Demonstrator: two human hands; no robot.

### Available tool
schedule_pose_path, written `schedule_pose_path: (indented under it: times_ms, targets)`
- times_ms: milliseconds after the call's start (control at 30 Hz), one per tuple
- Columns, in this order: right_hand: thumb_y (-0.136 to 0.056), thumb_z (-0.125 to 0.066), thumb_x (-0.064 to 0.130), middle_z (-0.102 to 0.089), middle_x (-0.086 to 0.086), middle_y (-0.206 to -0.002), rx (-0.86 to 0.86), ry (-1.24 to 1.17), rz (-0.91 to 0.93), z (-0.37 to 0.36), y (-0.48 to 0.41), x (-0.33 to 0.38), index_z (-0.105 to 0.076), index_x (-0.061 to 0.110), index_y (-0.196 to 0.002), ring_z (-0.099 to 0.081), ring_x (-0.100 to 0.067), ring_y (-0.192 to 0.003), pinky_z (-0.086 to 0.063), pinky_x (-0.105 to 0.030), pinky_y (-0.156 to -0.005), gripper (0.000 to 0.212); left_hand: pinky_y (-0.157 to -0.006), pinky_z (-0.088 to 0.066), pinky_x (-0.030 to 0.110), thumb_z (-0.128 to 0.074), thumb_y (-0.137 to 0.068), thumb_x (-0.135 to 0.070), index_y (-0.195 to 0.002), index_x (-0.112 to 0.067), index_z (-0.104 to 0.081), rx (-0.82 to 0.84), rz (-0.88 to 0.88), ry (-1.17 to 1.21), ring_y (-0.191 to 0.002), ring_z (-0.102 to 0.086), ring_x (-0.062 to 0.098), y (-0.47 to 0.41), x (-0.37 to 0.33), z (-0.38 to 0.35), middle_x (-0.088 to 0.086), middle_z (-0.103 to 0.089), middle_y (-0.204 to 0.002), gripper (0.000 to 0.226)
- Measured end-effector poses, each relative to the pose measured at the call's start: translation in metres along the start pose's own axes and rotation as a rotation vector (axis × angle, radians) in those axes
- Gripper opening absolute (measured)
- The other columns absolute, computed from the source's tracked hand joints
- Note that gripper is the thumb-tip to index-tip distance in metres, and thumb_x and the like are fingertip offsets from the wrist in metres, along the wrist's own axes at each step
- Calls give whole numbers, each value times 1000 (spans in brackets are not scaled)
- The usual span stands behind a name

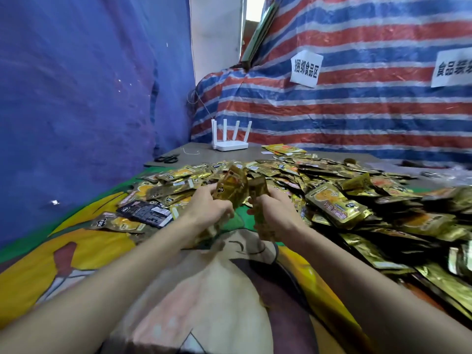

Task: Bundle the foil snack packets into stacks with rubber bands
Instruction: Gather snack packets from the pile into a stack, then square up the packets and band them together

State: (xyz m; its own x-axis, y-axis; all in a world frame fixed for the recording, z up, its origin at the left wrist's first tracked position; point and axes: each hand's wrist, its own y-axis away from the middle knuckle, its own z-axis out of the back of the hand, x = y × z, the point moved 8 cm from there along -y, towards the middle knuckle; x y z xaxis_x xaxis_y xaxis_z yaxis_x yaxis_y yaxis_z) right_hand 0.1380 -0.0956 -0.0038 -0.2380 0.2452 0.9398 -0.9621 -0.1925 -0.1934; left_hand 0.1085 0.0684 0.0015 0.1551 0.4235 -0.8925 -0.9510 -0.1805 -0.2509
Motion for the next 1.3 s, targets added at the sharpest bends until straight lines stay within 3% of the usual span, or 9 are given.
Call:
schedule_pose_path:
  times_ms: [100,233,367,567,733,833,1033,1133,1300]
  targets:
    - [-93,-46,7,-67,-9,-85,-56,-194,-76,5,3,-9,-63,18,-81,-65,-23,-78,-56,-36,-61,23,-58,-57,44,-70,-70,13,-78,-16,-63,-29,117,289,-63,-64,31,5,4,-29,8,-68,-62,31]
    - [-92,-47,6,-59,-6,-76,-136,-342,-128,4,5,-17,-59,15,-78,-57,-20,-73,-49,-38,-66,21,-59,-56,32,-57,-72,22,-110,-16,-62,-19,140,504,-73,-66,25,9,7,-61,7,-69,-77,53]
    - [-95,-44,7,-65,-17,-95,-103,-665,-163,-14,9,-15,-66,-1,-108,-62,-28,-87,-49,-36,-71,27,-66,-52,32,-59,-69,9,-146,-29,-37,31,57,520,-92,-66,28,9,1,-71,17,-66,-108,89]
    - [-99,-43,20,-65,-15,-106,-6,-756,-146,-28,22,-9,-63,2,-127,-63,-24,-94,-51,-30,-73,39,-90,-55,41,-61,-52,0,-146,-20,-33,42,-36,535,-106,-66,27,19,1,-66,19,-61,-121,101]
    - [-96,-50,47,-69,-13,-103,47,-799,-111,-28,27,0,-72,7,-113,-66,-27,-95,-53,-37,-85,48,-91,-55,25,-81,-66,12,-144,-21,-25,129,-99,379,-104,-64,12,19,4,-57,18,-55,-128,101]
    - [-98,-40,57,-68,-15,-124,69,-796,-155,-32,27,-5,-67,13,-129,-65,-33,-115,-50,-42,-100,60,-91,-55,32,-82,-57,-7,-142,-19,-30,151,-66,381,-103,-64,19,25,5,-57,16,-59,-122,101]
    - [-104,-35,25,-67,-16,-107,148,-914,-200,-42,30,-7,-75,8,-104,-67,-27,-94,-50,-39,-93,44,-84,-53,35,-74,-54,-5,-141,-11,-39,116,-67,508,-94,-64,21,28,4,-55,15,-63,-107,93]
    - [-98,-36,5,-63,-18,-114,132,-835,-174,-40,30,-5,-58,7,-126,-62,-28,-103,-49,-38,-83,36,-78,-51,24,-67,-58,-5,-134,-5,-47,18,-167,467,-86,-63,13,27,-3,-46,11,-64,-101,78]
    - [-89,-42,6,-55,-18,-108,76,-660,-200,-44,27,-16,-57,-4,-120,-57,-25,-95,-46,-33,-68,36,-57,-43,15,-61,-54,1,-123,-11,-44,27,-158,453,-61,-56,-2,23,4,-47,-2,-55,-81,72]
